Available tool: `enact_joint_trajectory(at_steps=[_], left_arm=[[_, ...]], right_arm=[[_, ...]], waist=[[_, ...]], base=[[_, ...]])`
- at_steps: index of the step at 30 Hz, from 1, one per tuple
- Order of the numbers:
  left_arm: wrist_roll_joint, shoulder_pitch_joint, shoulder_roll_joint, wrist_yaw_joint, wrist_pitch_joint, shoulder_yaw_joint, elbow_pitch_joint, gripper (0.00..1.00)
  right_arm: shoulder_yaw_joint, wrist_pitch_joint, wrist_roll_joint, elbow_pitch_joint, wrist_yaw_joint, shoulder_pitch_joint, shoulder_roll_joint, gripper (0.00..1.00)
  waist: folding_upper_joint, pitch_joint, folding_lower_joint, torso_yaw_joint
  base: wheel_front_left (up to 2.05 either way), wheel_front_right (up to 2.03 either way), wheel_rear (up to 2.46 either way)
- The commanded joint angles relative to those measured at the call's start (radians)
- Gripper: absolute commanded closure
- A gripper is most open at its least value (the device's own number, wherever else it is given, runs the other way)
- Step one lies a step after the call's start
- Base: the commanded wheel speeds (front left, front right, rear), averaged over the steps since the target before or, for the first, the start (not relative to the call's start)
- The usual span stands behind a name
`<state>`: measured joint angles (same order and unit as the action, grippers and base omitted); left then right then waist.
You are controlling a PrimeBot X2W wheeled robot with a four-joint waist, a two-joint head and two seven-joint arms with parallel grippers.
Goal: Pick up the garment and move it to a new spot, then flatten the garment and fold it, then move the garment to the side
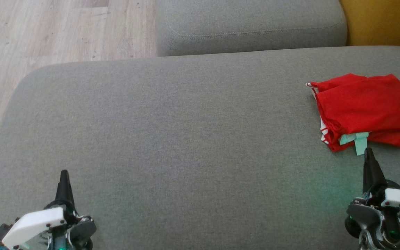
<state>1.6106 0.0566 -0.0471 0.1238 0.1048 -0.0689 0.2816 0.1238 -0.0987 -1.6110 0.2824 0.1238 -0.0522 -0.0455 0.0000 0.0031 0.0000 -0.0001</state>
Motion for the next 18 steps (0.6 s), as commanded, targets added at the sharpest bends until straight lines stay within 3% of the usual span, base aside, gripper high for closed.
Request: enact_joint_trajectory(at_steps=[1,18], left_arm=[[0.002,0.051,-0.007,0.007,0.005,-0.040,-0.036,1.00],[0.001,0.051,-0.006,0.007,0.006,-0.042,-0.036,1.00]], right_arm=[[-0.019,-0.007,-0.005,-0.038,0.007,-0.055,-0.012,1.00],[-0.017,-0.009,-0.003,-0.038,0.007,-0.055,-0.010,1.00]], waist=[[0.0000,0.000,0.0000,0.000],[0.0000,0.000,0.0000,0.000]], base=[[0.00,0.00,0.00],[0.00,0.00,0.00]])
